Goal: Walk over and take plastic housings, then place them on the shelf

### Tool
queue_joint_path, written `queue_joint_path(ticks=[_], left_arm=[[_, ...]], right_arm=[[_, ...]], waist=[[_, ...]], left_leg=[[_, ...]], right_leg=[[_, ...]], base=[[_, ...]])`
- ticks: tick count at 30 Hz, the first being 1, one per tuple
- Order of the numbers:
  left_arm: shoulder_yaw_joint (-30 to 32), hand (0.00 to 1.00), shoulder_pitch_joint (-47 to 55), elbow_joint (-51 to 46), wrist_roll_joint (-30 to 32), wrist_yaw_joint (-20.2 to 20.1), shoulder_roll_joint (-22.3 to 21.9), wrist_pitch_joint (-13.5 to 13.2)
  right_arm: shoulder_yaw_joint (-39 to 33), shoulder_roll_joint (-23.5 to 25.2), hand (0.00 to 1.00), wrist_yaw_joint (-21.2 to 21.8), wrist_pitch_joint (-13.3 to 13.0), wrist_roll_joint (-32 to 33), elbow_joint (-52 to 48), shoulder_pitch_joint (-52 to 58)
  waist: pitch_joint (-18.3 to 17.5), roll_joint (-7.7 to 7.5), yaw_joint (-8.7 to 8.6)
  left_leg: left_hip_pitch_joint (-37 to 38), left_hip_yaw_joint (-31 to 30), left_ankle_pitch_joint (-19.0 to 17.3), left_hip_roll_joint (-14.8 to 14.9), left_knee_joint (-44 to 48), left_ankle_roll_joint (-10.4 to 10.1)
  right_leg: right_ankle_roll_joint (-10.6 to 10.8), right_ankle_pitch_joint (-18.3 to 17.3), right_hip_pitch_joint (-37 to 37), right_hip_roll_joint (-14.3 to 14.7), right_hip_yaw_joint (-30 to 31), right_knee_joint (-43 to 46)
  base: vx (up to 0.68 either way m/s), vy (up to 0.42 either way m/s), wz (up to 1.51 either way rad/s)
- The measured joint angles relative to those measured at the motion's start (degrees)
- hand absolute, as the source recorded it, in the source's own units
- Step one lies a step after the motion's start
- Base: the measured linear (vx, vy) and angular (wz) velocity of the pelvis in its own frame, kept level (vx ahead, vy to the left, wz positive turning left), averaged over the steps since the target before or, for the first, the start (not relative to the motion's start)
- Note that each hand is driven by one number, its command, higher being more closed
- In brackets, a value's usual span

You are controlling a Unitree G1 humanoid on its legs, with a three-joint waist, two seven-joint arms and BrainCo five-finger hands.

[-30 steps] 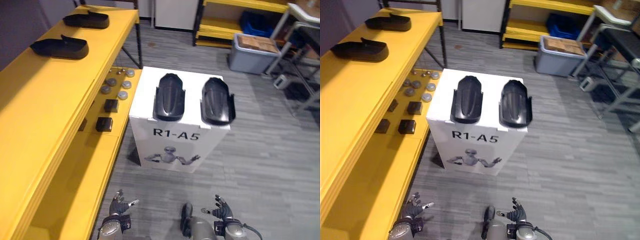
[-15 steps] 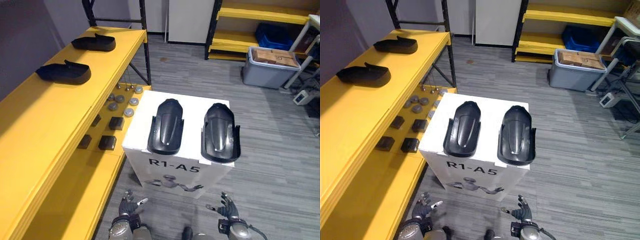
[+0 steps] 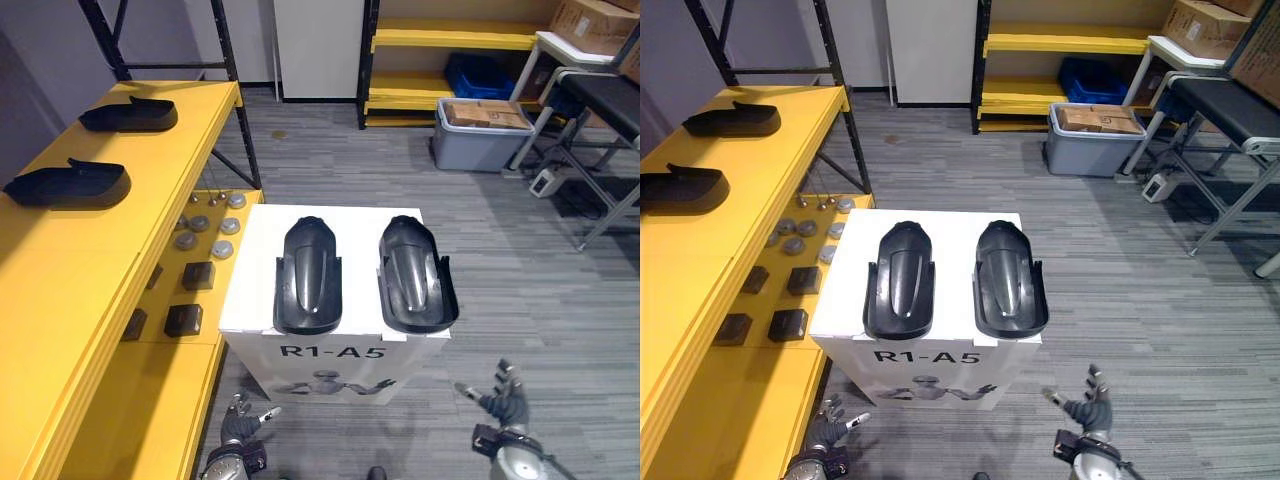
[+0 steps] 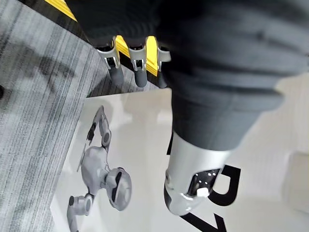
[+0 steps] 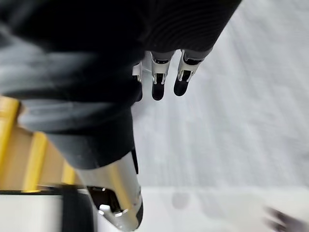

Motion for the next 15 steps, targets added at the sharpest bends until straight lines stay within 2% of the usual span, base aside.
queue_joint_path(ticks=[3, 8, 11, 15], left_arm=[[0.0, 0.00, 0.0, -0.2, 0.0, -0.6, -0.1, 0.0], [-1.5, 0.00, 0.0, 1.2, 2.0, -0.9, 0.4, -0.1], [-2.4, 0.00, 0.0, 3.5, 2.1, -1.1, 1.4, -0.2], [-2.5, 0.00, 0.1, 4.4, 2.1, -1.2, 2.9, -0.2]], right_arm=[[-0.4, -0.5, 0.00, -0.2, 0.0, -2.5, -8.5, -0.9], [-0.1, -1.2, 0.00, -0.2, -0.2, -4.9, -11.5, -6.5], [2.1, -4.9, 0.00, -0.1, -0.5, -5.4, -6.0, -11.4], [3.1, -6.5, 0.00, 0.0, -0.1, -7.3, 3.0, -16.4]], waist=[[0.0, -0.05, 0.00], [-0.3, -0.42, -0.50], [-0.4, -0.47, -0.09], [-0.6, -0.25, 0.77]], left_leg=[[0.1, -0.1, -0.4, -0.2, 0.0, 0.5], [0.0, -2.8, -0.5, -1.1, -0.1, 0.8], [-0.3, -3.8, -0.4, -1.6, -0.2, 0.8], [-1.1, -4.6, 0.0, -1.8, -0.3, 1.3]], right_leg=[[0.2, 0.2, 0.4, 0.0, 0.5, -0.7], [0.5, 0.3, 1.8, -0.5, -0.2, -2.8], [0.8, 1.0, 2.5, -0.7, -0.6, -4.1], [0.7, 1.6, 2.4, -0.8, -0.8, -4.9]], base=[[0.06, 0.025, -0.02], [0.01, 0.021, 0.18], [-0.03, 0.025, 0.15], [-0.03, 0.002, 0.09]])
